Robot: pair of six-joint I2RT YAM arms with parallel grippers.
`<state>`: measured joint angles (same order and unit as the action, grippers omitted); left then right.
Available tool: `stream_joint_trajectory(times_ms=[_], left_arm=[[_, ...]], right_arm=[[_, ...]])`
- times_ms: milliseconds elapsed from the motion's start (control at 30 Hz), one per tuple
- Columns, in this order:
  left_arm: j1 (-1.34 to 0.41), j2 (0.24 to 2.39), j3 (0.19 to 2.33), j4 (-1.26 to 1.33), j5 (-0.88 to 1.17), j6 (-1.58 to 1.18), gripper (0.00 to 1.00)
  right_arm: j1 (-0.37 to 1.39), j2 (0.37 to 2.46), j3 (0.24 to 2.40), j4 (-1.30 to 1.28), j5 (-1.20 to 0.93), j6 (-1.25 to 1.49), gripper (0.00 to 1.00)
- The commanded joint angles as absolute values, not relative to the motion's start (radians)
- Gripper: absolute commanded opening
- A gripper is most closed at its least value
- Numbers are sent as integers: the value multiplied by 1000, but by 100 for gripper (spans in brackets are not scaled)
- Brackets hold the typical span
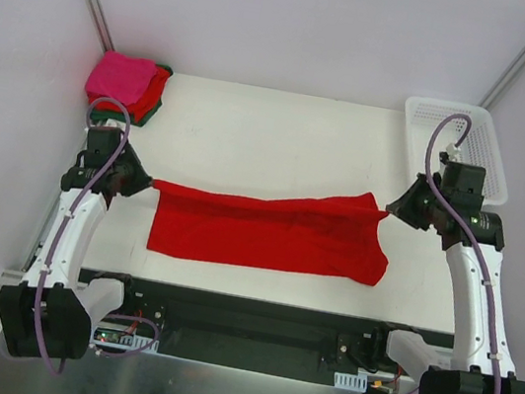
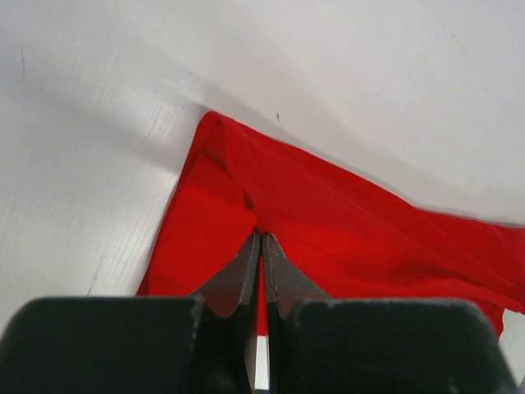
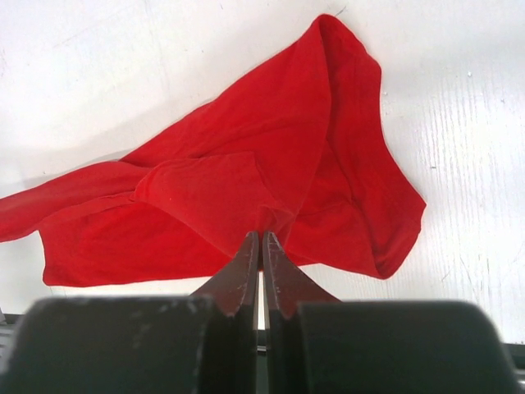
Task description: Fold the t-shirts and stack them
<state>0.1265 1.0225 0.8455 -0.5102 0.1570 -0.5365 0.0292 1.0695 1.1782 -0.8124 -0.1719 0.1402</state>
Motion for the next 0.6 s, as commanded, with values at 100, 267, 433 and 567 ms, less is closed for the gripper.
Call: stream_joint_trajectory(times_ms=[100,267,433,567], left_arm=[[141,953,779,-557,255,-557,0],[141,905,753,-574,262,-589,0],[140,853,735,-598,265,-611,0],[141,830,749,-643,236,-598,0]], right_arm=[[21,1029,1175,-871,-161,124,1],[23,1020,1137,-891,-181,135,1],[25,1002,1089,-900,-184,141,1],[23,989,1077,-916,-179,133,1]])
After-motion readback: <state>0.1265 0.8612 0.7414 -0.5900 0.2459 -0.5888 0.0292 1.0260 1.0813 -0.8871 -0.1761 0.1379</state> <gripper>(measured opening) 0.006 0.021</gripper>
